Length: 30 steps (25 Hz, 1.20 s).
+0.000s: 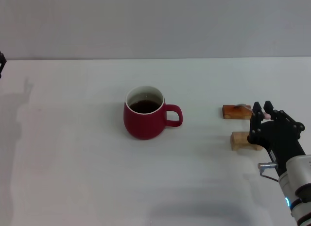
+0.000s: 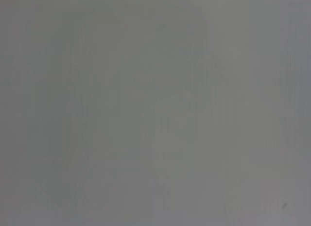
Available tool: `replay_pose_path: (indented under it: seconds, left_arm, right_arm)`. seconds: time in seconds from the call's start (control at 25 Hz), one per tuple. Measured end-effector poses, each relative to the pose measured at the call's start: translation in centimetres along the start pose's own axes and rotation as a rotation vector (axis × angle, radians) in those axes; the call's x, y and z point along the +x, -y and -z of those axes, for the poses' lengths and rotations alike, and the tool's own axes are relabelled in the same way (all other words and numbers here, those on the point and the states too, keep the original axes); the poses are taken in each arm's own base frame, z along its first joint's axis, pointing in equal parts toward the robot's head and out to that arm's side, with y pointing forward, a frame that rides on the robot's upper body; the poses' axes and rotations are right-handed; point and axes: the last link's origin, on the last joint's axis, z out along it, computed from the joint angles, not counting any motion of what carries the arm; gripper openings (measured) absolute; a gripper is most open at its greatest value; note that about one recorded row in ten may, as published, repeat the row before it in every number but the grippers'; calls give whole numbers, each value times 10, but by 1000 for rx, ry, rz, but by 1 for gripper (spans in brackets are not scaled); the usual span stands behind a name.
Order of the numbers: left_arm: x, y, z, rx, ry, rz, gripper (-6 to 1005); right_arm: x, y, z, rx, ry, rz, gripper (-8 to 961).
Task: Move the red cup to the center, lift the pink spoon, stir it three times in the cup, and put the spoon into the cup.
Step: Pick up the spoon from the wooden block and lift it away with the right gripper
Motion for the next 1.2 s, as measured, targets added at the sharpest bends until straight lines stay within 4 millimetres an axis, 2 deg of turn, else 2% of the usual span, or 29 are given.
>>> replay_pose_path:
  seconds: [1.2]
  left_arm:
    - [-3, -1, 1, 0, 14, 4, 829]
  right_arm:
    - [-22, 5, -20, 17, 72, 49, 167]
